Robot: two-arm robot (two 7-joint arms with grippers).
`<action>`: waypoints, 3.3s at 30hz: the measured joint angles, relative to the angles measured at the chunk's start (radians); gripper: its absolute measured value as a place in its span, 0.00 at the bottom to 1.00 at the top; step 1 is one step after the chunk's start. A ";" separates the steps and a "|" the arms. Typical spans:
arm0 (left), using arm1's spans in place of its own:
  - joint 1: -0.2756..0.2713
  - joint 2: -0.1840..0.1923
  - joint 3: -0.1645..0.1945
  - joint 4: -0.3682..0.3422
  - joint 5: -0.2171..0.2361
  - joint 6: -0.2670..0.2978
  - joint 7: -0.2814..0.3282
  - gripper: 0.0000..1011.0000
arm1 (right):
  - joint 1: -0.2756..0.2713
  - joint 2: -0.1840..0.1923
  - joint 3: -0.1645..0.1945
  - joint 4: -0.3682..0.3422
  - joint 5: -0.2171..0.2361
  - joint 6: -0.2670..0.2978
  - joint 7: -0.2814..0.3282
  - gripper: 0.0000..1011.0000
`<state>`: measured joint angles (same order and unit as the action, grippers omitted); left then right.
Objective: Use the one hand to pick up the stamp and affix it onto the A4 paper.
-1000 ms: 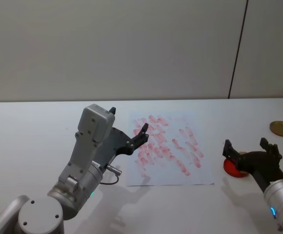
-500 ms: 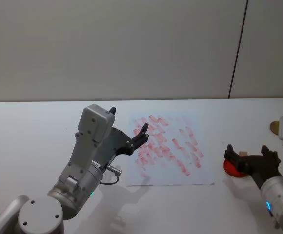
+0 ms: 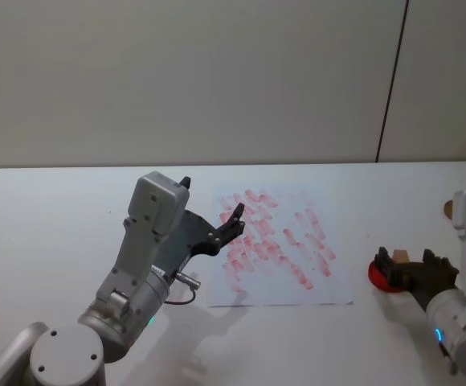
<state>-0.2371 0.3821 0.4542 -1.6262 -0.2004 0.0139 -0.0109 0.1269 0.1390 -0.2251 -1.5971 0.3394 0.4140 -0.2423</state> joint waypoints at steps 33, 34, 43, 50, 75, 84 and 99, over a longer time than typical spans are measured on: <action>0.000 0.000 0.000 0.000 0.000 0.000 0.000 0.98 | 0.042 -0.031 0.011 0.072 -0.024 0.063 0.009 0.22; 0.000 0.000 0.000 0.000 0.000 0.000 0.000 0.98 | 0.042 -0.032 0.011 0.072 -0.024 0.065 0.008 0.22; 0.000 0.000 0.000 0.000 0.000 0.000 0.000 0.98 | 0.049 -0.036 0.018 0.085 -0.023 0.082 0.006 0.22; 0.000 0.000 0.000 0.000 0.000 0.000 0.000 0.98 | 0.058 -0.041 0.023 0.108 -0.020 0.101 0.015 0.22; 0.000 0.000 0.000 0.000 0.000 0.000 0.000 0.98 | 0.045 -0.047 0.006 0.027 -0.089 0.091 0.060 0.22; 0.000 0.000 0.000 0.000 0.000 0.000 0.000 0.98 | 0.043 -0.049 -0.011 -0.061 -0.161 0.048 0.094 0.22; 0.000 0.000 0.000 0.000 0.000 0.000 0.000 0.98 | 0.061 -0.079 -0.057 -0.097 -0.235 0.028 0.209 0.22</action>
<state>-0.2371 0.3821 0.4542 -1.6262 -0.2004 0.0139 -0.0109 0.1876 0.0597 -0.2820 -1.6937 0.1041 0.4424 -0.0336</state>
